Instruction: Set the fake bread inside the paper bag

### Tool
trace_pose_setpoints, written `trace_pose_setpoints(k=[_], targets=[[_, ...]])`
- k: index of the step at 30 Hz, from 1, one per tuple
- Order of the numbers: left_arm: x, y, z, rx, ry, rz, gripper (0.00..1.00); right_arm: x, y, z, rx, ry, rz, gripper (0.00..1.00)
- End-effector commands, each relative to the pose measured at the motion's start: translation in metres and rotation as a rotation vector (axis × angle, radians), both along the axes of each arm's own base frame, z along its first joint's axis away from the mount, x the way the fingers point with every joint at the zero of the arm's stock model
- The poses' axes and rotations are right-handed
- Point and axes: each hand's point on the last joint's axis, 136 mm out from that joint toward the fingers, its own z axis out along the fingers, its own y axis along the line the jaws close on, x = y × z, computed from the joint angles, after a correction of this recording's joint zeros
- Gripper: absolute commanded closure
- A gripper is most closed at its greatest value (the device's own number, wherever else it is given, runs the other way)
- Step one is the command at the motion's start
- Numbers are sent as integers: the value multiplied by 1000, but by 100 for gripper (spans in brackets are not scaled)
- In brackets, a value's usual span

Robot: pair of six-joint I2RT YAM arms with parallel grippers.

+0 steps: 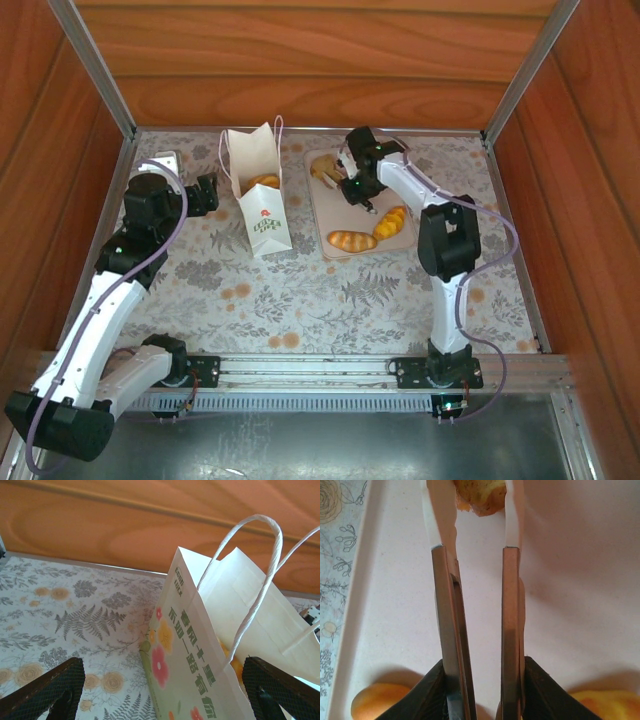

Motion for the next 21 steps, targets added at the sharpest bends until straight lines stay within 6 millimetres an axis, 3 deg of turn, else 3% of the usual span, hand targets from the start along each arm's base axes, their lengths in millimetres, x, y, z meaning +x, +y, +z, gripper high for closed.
trace_pose_setpoints(k=[1, 9, 21], targets=[[-3, 3, 15, -36, -36, 15, 12, -6, -6, 21, 0, -40, -33, 67], [-6, 5, 17, -41, -29, 20, 11, -22, -15, 27, 14, -50, -65, 67], [-6, 3, 18, -45, -30, 11, 11, -28, -15, 33, 31, -40, -76, 71]])
